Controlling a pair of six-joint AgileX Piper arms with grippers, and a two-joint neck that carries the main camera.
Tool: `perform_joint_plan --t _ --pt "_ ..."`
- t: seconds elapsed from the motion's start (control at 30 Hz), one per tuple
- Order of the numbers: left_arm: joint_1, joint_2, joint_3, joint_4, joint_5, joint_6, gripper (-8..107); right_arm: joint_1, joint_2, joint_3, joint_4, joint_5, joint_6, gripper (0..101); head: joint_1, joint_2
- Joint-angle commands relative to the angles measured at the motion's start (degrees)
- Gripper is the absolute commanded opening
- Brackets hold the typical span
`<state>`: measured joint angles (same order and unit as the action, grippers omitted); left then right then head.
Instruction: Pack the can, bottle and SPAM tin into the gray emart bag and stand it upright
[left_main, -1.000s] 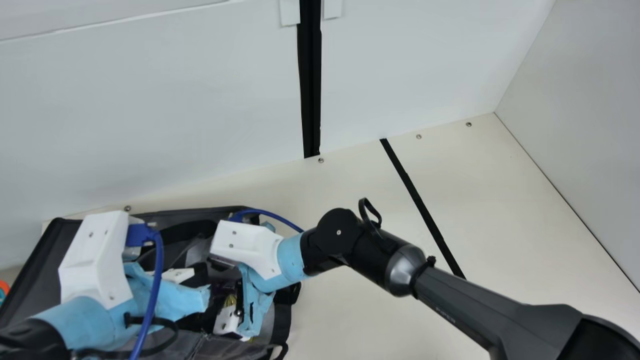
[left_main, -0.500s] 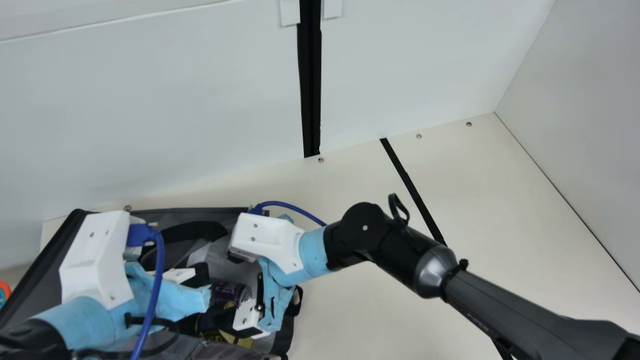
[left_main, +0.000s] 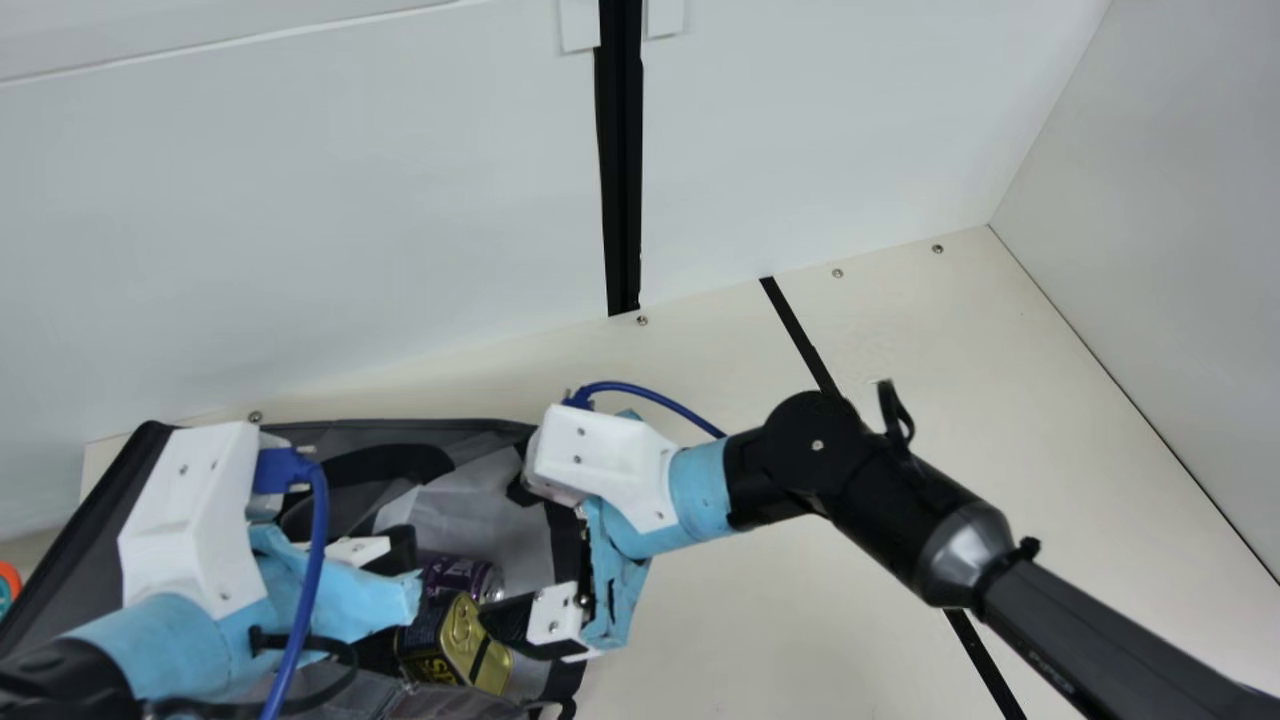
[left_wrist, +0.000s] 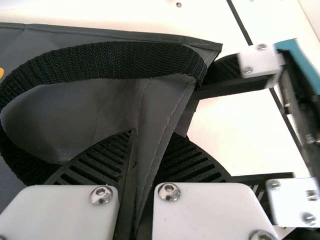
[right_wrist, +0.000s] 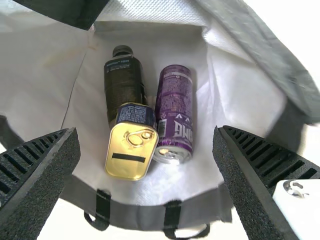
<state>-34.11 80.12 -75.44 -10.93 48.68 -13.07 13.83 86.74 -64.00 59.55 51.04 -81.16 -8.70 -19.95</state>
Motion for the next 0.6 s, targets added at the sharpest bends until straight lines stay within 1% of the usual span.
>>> perform_joint_plan --t 0.0,0.57 --pt "0.0 0.0 0.0 0.0 0.0 0.0 -8 -1.32 -0.94 0.31 -0.17 0.98 -0.21 95 -1.3 -0.05" --pt "0.0 0.0 0.0 0.0 0.0 0.0 -8 -13.66 -8.0 1.72 -2.35 9.66 -3.28 95 -1.3 -0.05"
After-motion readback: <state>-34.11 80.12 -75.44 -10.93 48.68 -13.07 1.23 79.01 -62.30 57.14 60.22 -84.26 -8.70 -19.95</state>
